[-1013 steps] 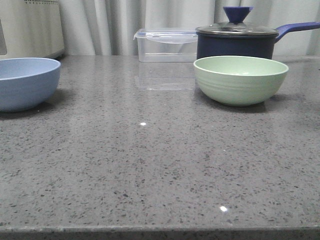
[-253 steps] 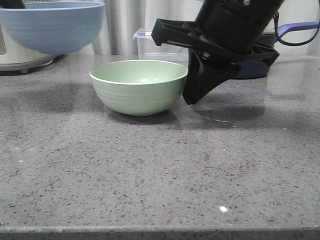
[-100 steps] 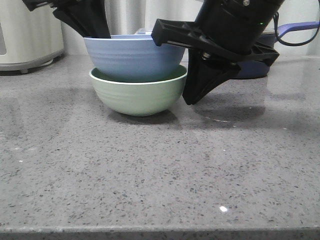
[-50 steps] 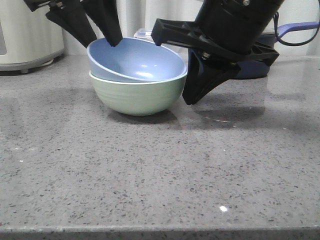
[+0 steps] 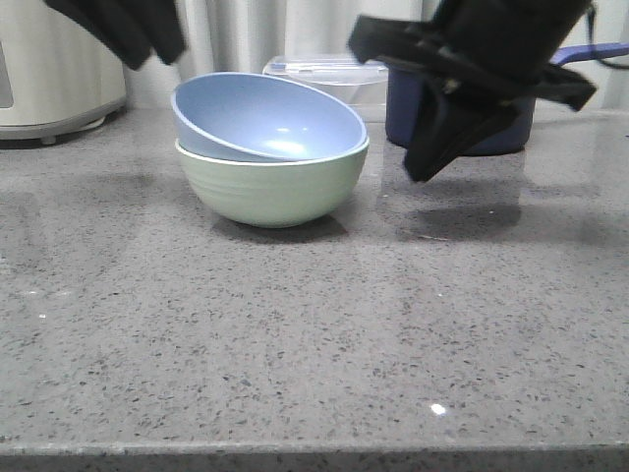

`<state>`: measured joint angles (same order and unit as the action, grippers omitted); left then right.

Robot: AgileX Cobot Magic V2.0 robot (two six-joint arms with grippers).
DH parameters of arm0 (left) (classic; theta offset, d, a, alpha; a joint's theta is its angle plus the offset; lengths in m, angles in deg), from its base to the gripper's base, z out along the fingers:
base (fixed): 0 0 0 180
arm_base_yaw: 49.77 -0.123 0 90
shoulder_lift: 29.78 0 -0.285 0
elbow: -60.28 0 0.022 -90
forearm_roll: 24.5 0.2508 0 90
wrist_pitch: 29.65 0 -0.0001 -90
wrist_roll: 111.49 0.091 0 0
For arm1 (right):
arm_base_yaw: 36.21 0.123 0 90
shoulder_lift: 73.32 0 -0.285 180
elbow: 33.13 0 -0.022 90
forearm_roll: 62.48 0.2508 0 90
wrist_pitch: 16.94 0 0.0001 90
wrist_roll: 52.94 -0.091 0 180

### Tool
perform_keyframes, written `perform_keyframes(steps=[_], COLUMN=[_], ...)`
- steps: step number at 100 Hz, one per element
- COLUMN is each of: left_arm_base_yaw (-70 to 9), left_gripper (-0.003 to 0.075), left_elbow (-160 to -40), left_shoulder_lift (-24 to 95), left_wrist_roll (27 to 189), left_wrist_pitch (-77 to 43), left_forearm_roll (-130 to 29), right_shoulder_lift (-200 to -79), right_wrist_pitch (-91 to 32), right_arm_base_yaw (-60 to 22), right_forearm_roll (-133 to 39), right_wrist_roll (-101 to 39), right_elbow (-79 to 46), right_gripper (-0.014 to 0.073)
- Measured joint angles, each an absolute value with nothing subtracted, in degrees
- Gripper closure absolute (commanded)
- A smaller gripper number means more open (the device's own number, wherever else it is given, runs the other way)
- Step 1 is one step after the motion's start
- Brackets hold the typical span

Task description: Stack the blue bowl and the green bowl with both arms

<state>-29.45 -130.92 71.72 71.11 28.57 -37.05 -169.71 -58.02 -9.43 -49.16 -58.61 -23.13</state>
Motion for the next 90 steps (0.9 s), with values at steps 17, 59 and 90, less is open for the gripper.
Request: perform_keyframes(steps=[17, 59, 90], left_arm_base_yaw=[-34.37, -45.13, -46.2], left_gripper=[0.0643, 0.0741, 0.0741], left_elbow=[-125.53, -110.34, -96.27], left_shoulder_lift=[65.78, 48.66, 34.79], left_wrist_roll=[71.11, 71.11, 71.11], left_wrist_pitch=[26.29, 21.41, 10.86], left_forearm_roll=[-35.98, -31.88, -30.29], right_shoulder_lift=[-165.67, -152.25, -139.23], right_wrist_pitch=[-58.4, -56.11, -51.56], right_arm_base_yaw=[-13.23, -23.55, -24.5], right_forearm_roll=[-50.66, -53.11, -54.56], right_wrist_roll=[-58.59, -58.63, -58.63], right_elbow=[-21.63, -10.41, -2.24], right_gripper=[0.0666, 0.0666, 0.0666])
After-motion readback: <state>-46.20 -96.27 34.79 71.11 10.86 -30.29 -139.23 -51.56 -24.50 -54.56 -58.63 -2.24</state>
